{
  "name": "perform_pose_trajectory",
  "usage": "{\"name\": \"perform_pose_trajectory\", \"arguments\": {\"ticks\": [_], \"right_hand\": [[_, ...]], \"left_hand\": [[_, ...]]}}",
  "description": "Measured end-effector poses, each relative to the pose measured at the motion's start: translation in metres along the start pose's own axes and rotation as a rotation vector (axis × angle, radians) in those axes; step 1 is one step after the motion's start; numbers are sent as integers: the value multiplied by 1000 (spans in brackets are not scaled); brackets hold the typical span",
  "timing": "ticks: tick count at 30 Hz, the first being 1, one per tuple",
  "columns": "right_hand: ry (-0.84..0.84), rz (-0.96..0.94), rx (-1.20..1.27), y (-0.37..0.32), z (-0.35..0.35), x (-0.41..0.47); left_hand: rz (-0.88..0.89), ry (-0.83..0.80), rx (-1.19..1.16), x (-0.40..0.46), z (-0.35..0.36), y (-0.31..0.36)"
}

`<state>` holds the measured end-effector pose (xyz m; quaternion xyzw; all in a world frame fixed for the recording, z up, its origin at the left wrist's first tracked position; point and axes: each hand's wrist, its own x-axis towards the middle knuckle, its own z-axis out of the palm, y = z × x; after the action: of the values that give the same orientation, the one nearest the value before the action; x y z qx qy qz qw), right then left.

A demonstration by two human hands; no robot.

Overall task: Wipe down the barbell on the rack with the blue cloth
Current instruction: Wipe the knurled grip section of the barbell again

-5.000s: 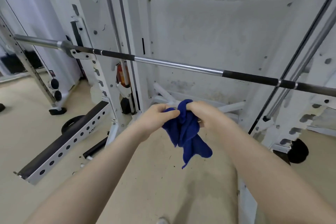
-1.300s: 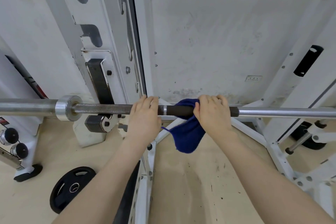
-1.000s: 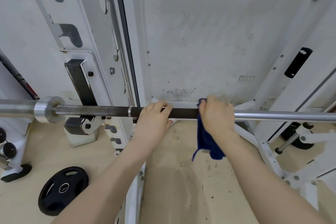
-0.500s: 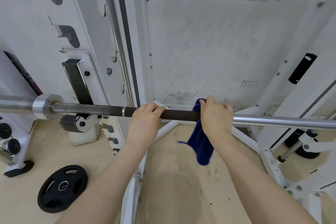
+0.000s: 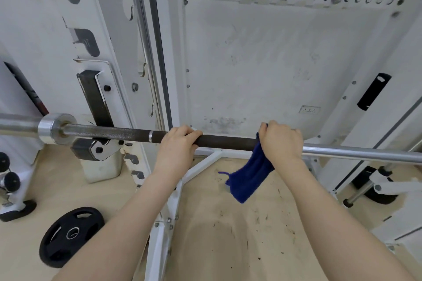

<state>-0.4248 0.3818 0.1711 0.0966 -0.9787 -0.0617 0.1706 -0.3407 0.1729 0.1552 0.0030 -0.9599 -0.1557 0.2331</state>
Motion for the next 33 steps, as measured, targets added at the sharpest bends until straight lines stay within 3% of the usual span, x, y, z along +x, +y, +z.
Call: {"name": "perform_pose_trajectory", "arguments": {"ticks": [4, 8, 14, 22, 25, 29, 33], "right_hand": [[-58, -173, 40, -46, -10, -6], [-21, -153, 196, -72, -12, -4], [-22, -26, 26, -52, -7, -5], [34, -142, 371, -162, -24, -12], [55, -197, 375, -168, -21, -15], [124, -66, 303, -150, -17, -15], [134, -18, 322, -182, -18, -11]], "left_hand": [[3, -64, -77, 3, -7, -4], [-70, -55, -199, 6, -19, -18], [-58, -56, 12, -1, -37, -55], [-124, -97, 323, -16, -58, -85], [-69, -59, 342, -13, -55, -88], [-26, 5, 270, -12, -53, -99], [-26, 61, 189, -14, -51, -106]]}}
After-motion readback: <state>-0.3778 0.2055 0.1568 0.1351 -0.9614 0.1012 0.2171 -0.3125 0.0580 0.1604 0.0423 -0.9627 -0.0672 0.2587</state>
